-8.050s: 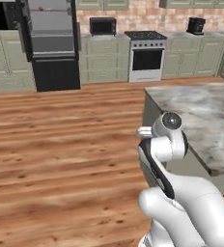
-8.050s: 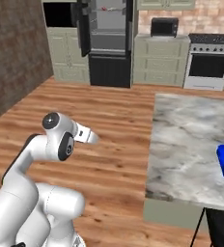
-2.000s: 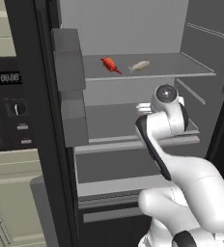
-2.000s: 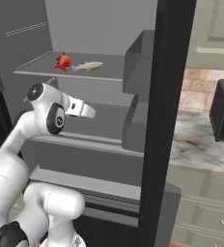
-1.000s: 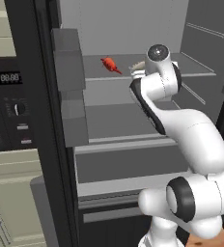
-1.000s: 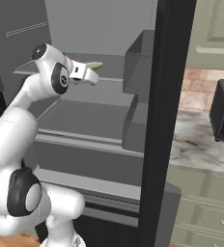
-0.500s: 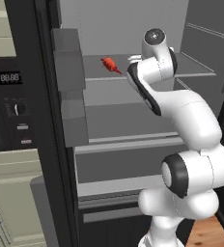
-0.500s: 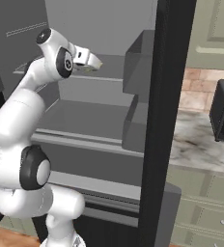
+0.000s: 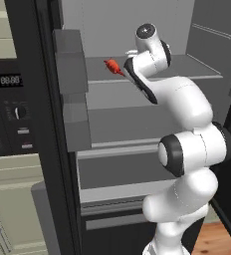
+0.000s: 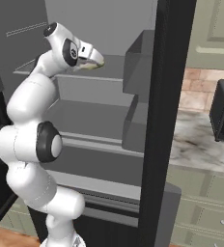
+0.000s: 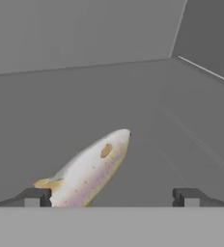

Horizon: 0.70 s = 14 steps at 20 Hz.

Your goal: Gather the carrot and sweet potato from the fridge and place them on a tray on the dining counter. Then gather the fishs from the fridge and place them on the other tray.

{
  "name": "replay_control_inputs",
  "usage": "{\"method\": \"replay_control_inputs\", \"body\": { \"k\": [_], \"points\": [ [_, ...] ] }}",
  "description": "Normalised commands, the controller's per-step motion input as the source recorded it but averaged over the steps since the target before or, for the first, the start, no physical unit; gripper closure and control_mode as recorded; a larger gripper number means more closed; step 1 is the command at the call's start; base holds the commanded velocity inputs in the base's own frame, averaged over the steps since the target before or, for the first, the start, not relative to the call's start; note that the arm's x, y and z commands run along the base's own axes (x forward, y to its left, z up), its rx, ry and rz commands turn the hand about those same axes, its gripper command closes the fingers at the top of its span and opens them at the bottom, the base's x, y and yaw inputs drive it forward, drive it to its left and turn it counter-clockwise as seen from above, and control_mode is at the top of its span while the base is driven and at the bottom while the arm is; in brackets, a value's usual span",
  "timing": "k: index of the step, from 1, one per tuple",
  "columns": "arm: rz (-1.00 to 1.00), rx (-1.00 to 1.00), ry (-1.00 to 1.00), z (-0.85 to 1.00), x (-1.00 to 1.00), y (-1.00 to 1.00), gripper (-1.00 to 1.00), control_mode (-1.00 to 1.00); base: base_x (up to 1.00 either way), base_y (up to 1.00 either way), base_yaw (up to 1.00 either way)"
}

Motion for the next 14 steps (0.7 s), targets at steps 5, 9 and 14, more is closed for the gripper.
{"method": "replay_control_inputs", "body": {
  "k": [5, 9, 14],
  "points": [
    [-0.20, 0.08, 0.05, 0.00, 0.40, 0.12, -1.00, -1.00, 0.00, 0.00, 0.00],
    [-0.08, 0.11, 0.02, 0.02, 0.16, 0.00, -1.00, -1.00, 0.00, 0.00, 0.00],
    [-0.01, 0.07, -0.04, 0.11, -0.02, 0.01, -1.00, -1.00, 0.00, 0.00, 0.00]
  ]
}}
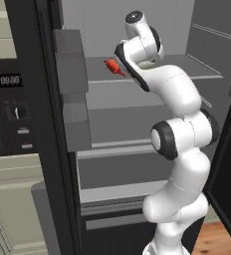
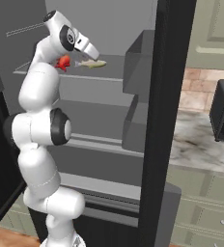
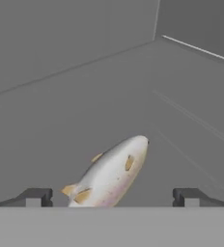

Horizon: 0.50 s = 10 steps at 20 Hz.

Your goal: Gather the carrot and sweet potato from the fridge and place them on a tray on the dining counter. Then gather the fishs from the fridge and place them on the other tray.

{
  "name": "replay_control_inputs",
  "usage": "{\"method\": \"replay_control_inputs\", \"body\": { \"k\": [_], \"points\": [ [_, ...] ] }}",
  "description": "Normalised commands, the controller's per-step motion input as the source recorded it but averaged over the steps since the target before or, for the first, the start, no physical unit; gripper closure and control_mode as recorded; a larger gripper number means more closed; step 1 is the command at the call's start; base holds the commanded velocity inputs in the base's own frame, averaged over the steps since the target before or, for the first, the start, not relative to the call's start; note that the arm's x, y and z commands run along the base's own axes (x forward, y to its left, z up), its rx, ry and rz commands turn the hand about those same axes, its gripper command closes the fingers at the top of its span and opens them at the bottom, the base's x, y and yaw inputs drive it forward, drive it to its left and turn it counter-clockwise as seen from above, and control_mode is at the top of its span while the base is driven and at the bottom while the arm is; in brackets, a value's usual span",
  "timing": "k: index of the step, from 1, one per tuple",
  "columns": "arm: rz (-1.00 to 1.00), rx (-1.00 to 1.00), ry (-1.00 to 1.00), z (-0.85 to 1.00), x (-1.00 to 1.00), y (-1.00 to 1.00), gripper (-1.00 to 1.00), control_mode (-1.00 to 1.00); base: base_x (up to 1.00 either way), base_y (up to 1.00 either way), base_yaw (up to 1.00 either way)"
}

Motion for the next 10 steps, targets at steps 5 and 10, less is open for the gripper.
{"method": "replay_control_inputs", "body": {
  "k": [5, 10],
  "points": [
    [-0.01, 0.08, -0.01, 0.00, 0.16, 0.04, -1.00, -1.00, 0.00, 0.00, 0.00],
    [-0.03, 0.11, 0.01, 0.00, 0.25, 0.00, -1.00, -1.00, 0.00, 0.00, 0.00]
  ]
}}
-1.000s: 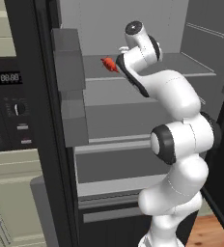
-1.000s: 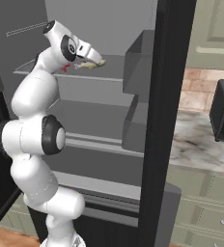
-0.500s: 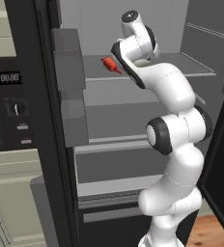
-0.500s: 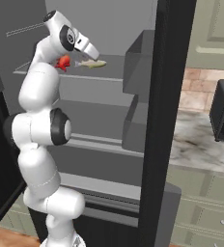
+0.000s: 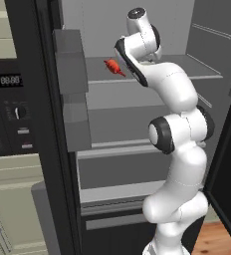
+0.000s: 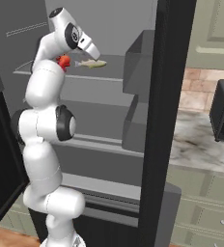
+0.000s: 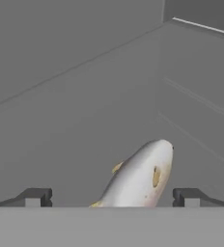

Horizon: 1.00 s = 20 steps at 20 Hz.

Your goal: Gather the carrot and sweet potato from the fridge and place them on a tray on the dining counter. Then gather the fishs from the fridge and place them on the other tray.

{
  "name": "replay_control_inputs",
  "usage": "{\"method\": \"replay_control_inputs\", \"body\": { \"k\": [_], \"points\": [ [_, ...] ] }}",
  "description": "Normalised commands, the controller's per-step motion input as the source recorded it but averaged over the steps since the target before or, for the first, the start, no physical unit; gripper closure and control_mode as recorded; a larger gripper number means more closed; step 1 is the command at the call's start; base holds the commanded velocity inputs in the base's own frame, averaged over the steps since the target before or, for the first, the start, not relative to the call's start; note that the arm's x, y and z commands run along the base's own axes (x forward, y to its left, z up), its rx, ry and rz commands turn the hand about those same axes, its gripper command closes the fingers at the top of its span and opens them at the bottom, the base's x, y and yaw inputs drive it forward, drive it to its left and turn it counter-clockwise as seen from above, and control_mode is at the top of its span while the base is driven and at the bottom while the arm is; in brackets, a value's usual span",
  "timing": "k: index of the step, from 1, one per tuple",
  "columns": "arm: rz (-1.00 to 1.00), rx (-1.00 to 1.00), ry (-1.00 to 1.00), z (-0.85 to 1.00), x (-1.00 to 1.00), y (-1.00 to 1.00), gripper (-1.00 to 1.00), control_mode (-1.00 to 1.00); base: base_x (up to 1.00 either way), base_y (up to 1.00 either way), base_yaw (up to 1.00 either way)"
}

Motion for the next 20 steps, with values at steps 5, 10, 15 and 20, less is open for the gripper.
{"method": "replay_control_inputs", "body": {
  "k": [5, 10, 15, 20],
  "points": [
    [-0.06, 0.07, 0.02, -0.09, 0.15, 0.03, -1.00, -1.00, 0.00, 0.00, 0.00],
    [-0.05, 0.07, 0.04, -0.14, 0.03, 0.00, -1.00, -1.00, 0.00, 0.00, 0.00],
    [-0.04, 0.09, 0.04, -0.07, 0.04, 0.00, -1.00, -1.00, 0.00, 0.00, 0.00],
    [-0.07, 0.07, 0.00, 0.00, -0.28, -0.01, -1.00, -1.00, 0.00, 0.00, 0.00]
  ]
}}
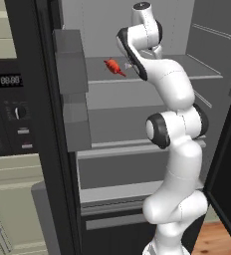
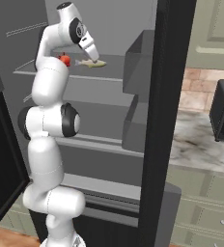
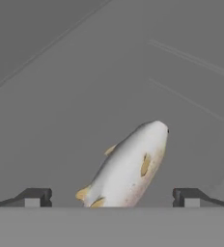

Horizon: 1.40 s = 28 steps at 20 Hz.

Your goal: Gather the carrot and sweet potato from the fridge and place them on a tray on the dining counter. Then gather the fishs from the fridge and place them on the other tray.

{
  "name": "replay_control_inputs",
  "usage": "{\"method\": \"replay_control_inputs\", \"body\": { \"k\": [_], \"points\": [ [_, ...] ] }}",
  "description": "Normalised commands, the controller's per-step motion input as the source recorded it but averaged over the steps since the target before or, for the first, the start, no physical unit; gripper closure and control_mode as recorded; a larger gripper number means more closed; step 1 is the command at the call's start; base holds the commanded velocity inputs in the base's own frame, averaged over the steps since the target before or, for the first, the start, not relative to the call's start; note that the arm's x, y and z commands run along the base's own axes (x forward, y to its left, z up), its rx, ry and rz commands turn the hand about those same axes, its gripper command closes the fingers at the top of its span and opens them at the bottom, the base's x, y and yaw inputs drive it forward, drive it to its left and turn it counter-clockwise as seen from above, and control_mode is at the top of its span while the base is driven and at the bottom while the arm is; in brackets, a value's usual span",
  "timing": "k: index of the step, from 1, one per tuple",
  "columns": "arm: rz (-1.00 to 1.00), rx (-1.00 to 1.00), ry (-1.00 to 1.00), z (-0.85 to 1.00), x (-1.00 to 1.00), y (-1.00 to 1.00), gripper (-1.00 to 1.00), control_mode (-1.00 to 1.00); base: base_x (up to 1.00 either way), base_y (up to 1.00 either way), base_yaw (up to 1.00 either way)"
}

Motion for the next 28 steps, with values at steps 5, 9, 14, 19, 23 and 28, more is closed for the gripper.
{"method": "replay_control_inputs", "body": {
  "k": [5, 9, 14, 19, 23, 28],
  "points": [
    [-0.10, 0.05, 0.00, -0.01, -0.07, 0.00, -1.00, -1.00, 0.00, 0.00, 0.00],
    [-0.10, 0.04, 0.00, -0.11, -0.03, 0.00, -1.00, -1.00, 0.00, 0.00, 0.00],
    [-0.08, 0.02, 0.00, -0.18, 0.00, 0.01, -1.00, -1.00, 0.00, 0.00, 0.00],
    [-0.07, 0.01, 0.00, -0.24, 0.00, 0.01, -1.00, -1.00, 0.00, 0.00, 0.00],
    [-0.04, 0.02, 0.00, -0.26, 0.00, 0.04, -1.00, -1.00, 0.00, 0.00, 0.00],
    [-0.04, 0.00, 0.03, -0.28, 0.01, 0.16, -1.00, -1.00, 0.00, 0.00, 0.00]
  ]
}}
